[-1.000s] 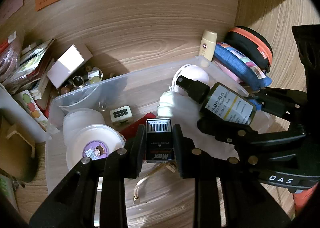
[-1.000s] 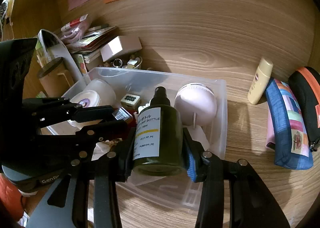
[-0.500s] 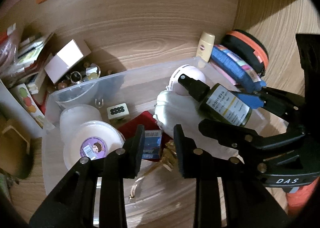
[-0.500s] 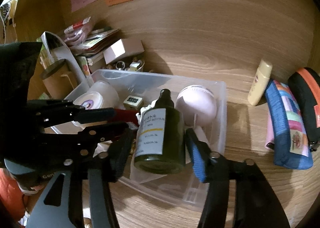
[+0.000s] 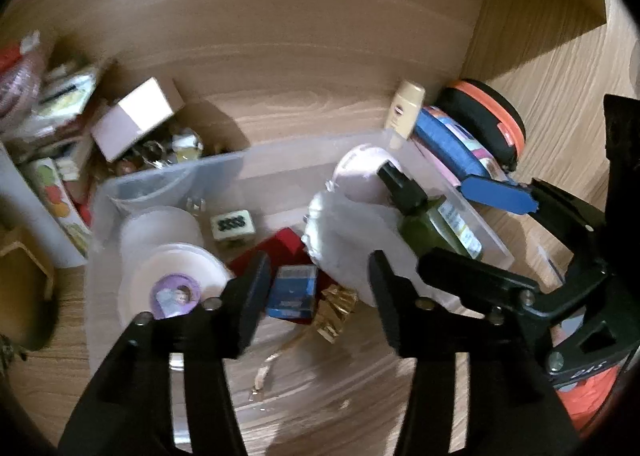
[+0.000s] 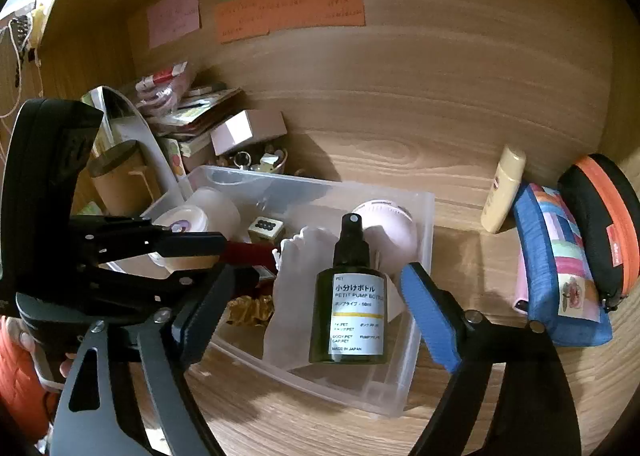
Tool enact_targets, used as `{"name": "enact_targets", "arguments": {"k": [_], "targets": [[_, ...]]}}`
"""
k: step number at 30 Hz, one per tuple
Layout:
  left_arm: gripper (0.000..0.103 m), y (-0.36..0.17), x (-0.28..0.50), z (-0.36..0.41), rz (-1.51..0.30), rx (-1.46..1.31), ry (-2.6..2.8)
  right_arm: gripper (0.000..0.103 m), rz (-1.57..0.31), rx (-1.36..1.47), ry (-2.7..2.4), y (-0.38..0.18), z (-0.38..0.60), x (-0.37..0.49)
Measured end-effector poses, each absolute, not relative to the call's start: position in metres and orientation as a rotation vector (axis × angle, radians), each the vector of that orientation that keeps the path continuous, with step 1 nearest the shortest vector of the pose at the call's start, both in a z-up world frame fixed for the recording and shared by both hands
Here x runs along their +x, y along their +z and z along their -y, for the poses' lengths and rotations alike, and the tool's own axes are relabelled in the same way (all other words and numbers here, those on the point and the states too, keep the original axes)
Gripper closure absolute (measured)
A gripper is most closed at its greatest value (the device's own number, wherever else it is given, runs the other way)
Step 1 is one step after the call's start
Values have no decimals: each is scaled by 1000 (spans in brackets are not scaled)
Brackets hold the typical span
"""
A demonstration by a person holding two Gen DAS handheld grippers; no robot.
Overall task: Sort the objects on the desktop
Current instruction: 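Lower the blue card box into the box with left tool while right tool releases the bottle, then withdraw both open tools from the box back over the desk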
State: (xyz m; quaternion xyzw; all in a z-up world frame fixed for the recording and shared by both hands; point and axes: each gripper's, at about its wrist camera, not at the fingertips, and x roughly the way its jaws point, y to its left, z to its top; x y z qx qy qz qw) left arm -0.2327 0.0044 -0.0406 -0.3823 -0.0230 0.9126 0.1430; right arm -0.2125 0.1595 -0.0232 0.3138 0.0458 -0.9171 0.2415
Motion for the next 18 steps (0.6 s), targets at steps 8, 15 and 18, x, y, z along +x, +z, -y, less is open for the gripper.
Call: {"name": "enact_targets", "arguments": {"k": [8, 15, 18], "targets": [[29, -18, -227, 18, 160, -1014, 2691, 17, -141, 821, -2507, -18, -157, -207], [17, -3, -213, 28, 198, -985, 2727, 10, -184, 766, -2529, -1, -156, -192], [12, 2, -202, 30, 177, -972, 2763, 8, -189, 759, -2552, 5, -157, -184]]}}
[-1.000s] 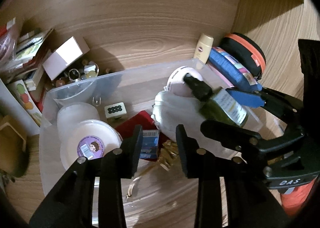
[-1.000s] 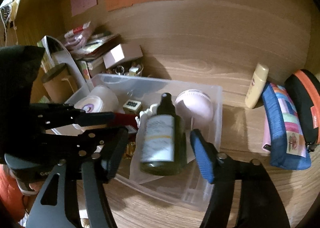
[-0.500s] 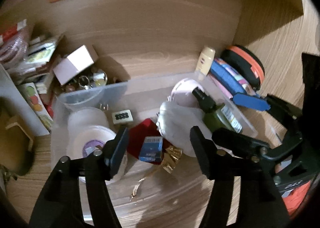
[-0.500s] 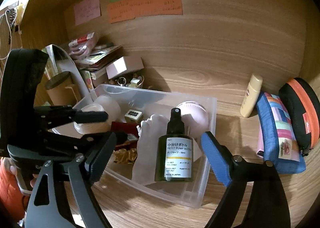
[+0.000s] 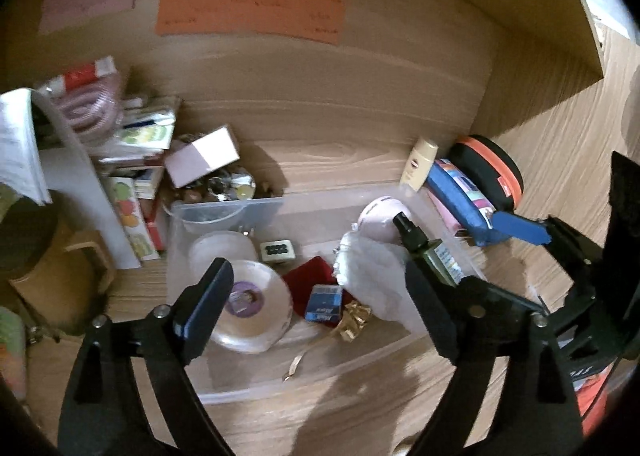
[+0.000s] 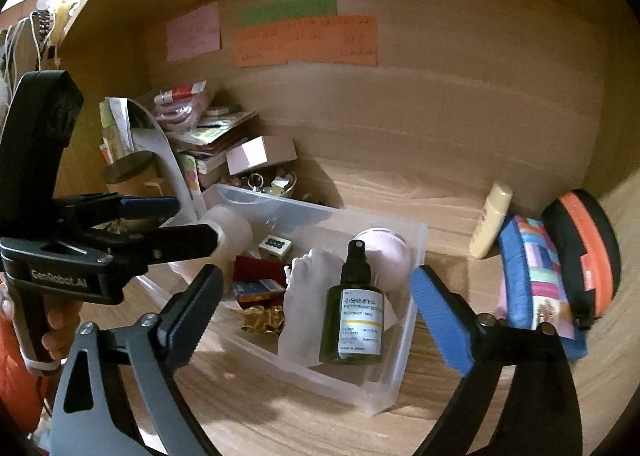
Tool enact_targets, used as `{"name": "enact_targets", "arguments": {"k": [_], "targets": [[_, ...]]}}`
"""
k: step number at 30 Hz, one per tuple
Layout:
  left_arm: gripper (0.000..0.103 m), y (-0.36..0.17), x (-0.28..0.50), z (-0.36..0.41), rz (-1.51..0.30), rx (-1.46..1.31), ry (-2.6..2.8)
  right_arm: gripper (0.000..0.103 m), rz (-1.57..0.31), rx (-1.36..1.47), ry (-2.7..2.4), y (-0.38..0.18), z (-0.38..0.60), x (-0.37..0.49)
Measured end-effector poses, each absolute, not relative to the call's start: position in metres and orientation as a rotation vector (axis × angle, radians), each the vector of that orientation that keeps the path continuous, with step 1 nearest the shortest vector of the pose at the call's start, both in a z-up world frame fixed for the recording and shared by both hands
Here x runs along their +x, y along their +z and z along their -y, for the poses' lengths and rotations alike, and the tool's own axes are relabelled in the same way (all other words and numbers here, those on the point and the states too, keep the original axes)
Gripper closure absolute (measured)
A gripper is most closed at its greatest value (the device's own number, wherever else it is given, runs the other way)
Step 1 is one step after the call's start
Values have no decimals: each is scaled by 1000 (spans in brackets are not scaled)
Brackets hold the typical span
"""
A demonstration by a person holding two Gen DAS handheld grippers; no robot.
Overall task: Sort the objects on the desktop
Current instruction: 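Withdraw both open tools from the box back over the desk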
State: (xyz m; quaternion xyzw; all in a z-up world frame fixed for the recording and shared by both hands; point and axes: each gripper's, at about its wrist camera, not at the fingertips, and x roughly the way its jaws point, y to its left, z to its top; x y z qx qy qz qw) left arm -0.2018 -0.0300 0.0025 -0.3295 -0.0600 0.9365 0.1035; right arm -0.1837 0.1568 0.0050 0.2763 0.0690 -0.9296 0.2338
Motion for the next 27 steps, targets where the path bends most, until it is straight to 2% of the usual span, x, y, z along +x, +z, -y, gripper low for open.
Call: {"name": "enact_targets", "arguments": {"k": [13, 18, 27], "targets": [[8, -2, -145, 35, 57, -960, 2840, 8, -249, 816, -2661, 5, -157, -132], [7, -19, -124, 38, 24, -1005, 2816, 8, -238, 884, -2609, -15, -153, -113], [8, -47, -96, 37, -38, -1024, 2749, 9, -337, 960, -2537, -56, -137, -83]]}}
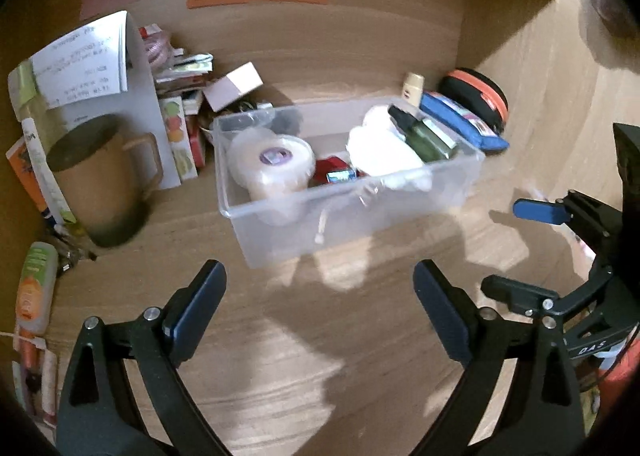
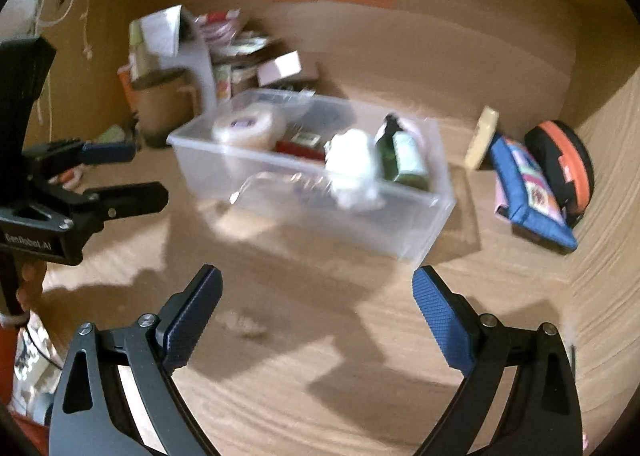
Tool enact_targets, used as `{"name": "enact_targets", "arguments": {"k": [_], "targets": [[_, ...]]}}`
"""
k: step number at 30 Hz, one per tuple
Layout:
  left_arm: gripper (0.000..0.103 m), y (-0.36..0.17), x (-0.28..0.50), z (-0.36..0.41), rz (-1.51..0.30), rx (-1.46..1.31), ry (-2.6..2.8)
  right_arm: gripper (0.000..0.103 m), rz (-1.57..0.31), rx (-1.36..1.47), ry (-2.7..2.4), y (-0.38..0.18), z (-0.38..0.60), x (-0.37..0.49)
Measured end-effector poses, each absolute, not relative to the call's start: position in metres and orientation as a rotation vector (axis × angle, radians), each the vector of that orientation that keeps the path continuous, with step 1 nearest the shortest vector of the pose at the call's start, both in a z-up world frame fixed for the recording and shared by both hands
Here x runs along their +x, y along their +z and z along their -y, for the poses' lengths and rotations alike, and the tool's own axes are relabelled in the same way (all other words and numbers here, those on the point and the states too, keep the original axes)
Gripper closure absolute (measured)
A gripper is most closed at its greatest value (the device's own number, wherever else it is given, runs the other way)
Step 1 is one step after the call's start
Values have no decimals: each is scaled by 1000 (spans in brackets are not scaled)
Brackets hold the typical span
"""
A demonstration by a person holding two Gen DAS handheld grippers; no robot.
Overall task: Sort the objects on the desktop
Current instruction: 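Withdraw both open tools from the box back over the desk, then move both open tools down to the small seashell on the desk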
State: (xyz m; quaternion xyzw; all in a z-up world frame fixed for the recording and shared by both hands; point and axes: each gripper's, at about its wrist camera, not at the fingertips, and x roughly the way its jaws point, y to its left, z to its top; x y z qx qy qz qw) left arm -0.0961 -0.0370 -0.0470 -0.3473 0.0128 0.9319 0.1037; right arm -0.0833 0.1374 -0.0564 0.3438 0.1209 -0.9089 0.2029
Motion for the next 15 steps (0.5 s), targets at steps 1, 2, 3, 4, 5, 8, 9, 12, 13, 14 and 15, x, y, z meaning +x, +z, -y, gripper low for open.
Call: {"name": "enact_targets", "arguments": {"k": [1, 2, 3, 4, 5, 8, 9, 12, 13, 14, 15], "targets": [[9, -49, -94, 34, -61, -1026, 2741, 10, -343, 962, -2532, -59, -137, -81], [13, -51, -93, 32, -77, -1024, 2737, 10, -347, 964, -2529, -62, -136, -79], [22, -53, -91, 28, -106, -1027, 2718, 12, -350, 966, -2528, -65, -136, -78], [25, -56, -90, 26, -121, -1035, 2694, 14, -350, 972, -2516, -68, -136, -76], [27, -58, -90, 23, -131, -1043, 2677, 16, -351, 981, -2504, -70, -136, -75], [32, -64, -90, 13, -175, -1053, 2634, 28, -357, 1008, -2453, -77, -135, -74], [35, -67, -91, 9, -191, -1065, 2614, 32, -362, 1011, -2443, -79, -134, -73], [43, -74, -95, 1, -185, -1113, 2544, 39, -378, 1017, -2400, -84, -132, -72], [45, -77, -95, -2, -186, -1131, 2524, 42, -387, 1016, -2386, -85, -131, -72], [50, -79, -96, -4, -200, -1148, 2503, 45, -403, 1016, -2380, -86, -130, -72], [52, -82, -97, -7, -213, -1160, 2490, 48, -412, 1019, -2376, -86, -130, -73]]}}
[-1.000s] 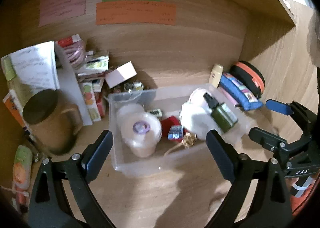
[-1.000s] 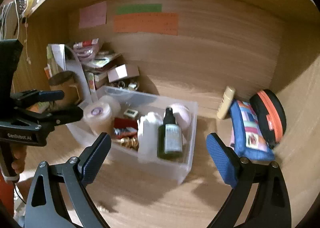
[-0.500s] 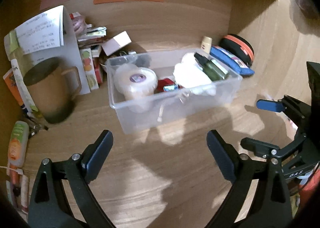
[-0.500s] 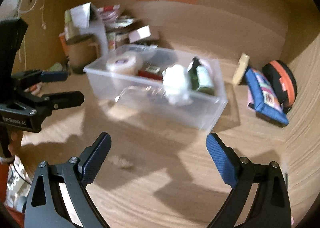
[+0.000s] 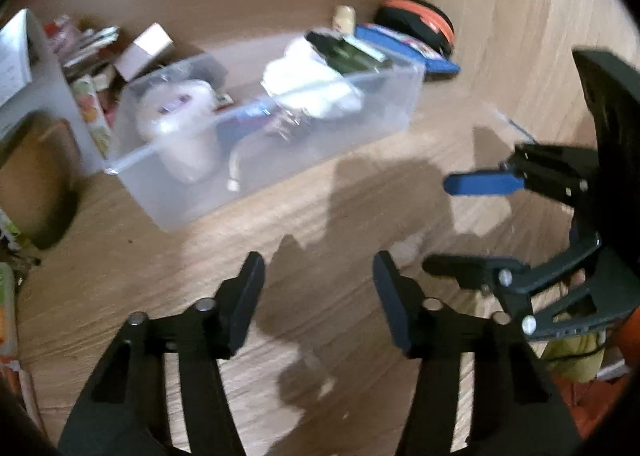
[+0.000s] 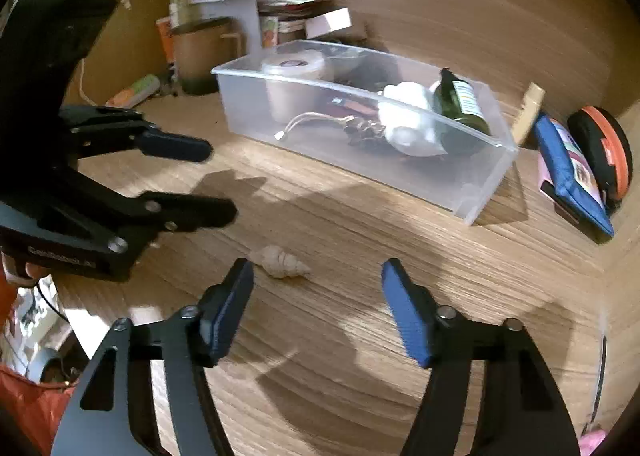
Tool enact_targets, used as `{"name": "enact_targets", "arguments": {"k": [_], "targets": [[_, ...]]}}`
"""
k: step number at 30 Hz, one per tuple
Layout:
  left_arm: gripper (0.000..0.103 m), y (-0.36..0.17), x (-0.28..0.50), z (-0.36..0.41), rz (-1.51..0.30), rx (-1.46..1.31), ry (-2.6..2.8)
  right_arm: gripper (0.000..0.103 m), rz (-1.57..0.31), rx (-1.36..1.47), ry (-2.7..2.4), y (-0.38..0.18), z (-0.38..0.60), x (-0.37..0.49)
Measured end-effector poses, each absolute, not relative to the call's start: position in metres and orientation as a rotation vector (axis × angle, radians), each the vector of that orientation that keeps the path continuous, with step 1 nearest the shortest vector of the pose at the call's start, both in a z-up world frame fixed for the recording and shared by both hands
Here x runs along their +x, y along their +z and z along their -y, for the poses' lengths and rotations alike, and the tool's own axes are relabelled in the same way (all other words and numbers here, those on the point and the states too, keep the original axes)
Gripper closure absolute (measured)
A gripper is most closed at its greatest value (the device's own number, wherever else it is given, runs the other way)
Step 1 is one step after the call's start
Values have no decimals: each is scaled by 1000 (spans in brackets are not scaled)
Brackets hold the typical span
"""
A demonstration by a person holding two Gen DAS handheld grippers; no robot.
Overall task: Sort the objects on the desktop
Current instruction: 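Move both open tools down to the small seashell on the desk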
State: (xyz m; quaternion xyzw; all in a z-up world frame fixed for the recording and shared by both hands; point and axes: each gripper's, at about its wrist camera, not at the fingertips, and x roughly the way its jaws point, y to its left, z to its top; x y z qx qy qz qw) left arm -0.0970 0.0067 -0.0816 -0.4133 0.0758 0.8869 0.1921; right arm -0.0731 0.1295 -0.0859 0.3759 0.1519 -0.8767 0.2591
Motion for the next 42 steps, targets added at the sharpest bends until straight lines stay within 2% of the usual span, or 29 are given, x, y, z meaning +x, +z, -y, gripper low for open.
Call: {"name": "enact_targets", "arguments": {"k": [5, 8, 11, 12, 27, 31, 36, 42], "targets": [[55, -88, -94, -15, -235, -1188, 2431, 55, -442, 1026, -2308, -88, -128, -80], [58, -89, -91, -21, -252, -1184, 2411, 63, -466, 1027, -2270, -90, -125, -83], [77, -91, -90, -29, -258, -1194, 2380, 71, -493, 1025, -2244, -93, -123, -86], [77, -91, -91, -31, -264, -1197, 2377, 73, -502, 1016, -2241, -94, -123, -87], [78, -87, -118, -41, -275, -1203, 2319, 73, -596, 1006, -2135, -93, -126, -115], [78, -86, -122, -37, -273, -1211, 2333, 73, -565, 1039, -2110, -92, -129, -124], [82, -86, -123, -31, -253, -1213, 2362, 73, -479, 1084, -2106, -94, -130, -129], [86, -88, -124, -38, -312, -1217, 2357, 73, -554, 1041, -2113, -94, -119, -127]]}}
